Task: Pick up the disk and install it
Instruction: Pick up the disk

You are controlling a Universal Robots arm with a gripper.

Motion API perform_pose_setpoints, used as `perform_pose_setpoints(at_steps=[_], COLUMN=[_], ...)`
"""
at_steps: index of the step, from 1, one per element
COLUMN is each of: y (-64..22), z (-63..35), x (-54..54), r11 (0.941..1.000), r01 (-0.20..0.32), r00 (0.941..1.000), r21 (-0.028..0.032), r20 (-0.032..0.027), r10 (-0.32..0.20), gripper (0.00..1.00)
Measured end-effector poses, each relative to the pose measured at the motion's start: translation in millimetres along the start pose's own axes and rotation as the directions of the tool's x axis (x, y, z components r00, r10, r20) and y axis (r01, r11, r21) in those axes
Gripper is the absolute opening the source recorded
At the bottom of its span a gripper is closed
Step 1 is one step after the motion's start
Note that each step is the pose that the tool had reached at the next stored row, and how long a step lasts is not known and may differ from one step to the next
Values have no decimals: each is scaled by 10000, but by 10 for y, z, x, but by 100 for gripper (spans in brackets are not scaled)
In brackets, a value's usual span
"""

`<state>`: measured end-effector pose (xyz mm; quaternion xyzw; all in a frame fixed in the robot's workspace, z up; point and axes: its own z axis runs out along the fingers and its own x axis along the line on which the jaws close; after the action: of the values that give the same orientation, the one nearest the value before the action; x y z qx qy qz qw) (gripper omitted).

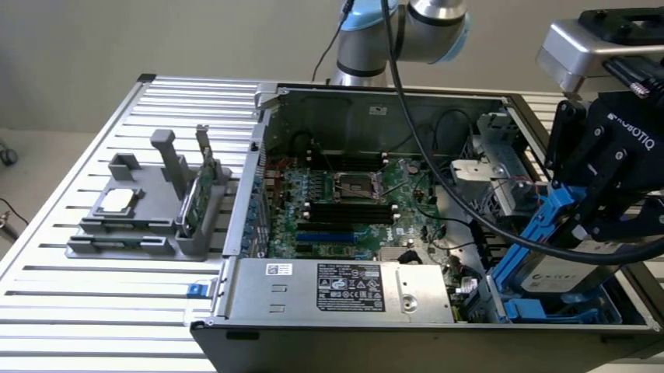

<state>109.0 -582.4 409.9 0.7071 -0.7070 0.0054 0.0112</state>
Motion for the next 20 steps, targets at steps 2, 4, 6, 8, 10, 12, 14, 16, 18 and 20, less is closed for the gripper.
perform_pose_setpoints(at_steps=[2,4,6,8,10,12,14,16,18,20], y=[0,-1,0,0,-1,-1,-1,-2,-2,-2], z=[24,50,73,96,121,149,175,202,226,243], x=[-1,-1,-2,-2,-3,-3,-4,-4,-3,-3], r11=[10000,10000,10000,10000,10000,10000,10000,10000,10000,10000], r01=[-2,-5,-11,-16,-20,-28,-40,-53,-62,-64], r00=[10000,10000,10000,10000,10000,10000,10000,10000,10000,9999], r21=[1,3,5,7,8,8,9,10,11,12], r20=[8,17,23,30,36,49,59,68,77,77], r10=[2,5,11,16,20,28,39,53,62,64], gripper=[33,33,33,33,33,33,33,33,33,33])
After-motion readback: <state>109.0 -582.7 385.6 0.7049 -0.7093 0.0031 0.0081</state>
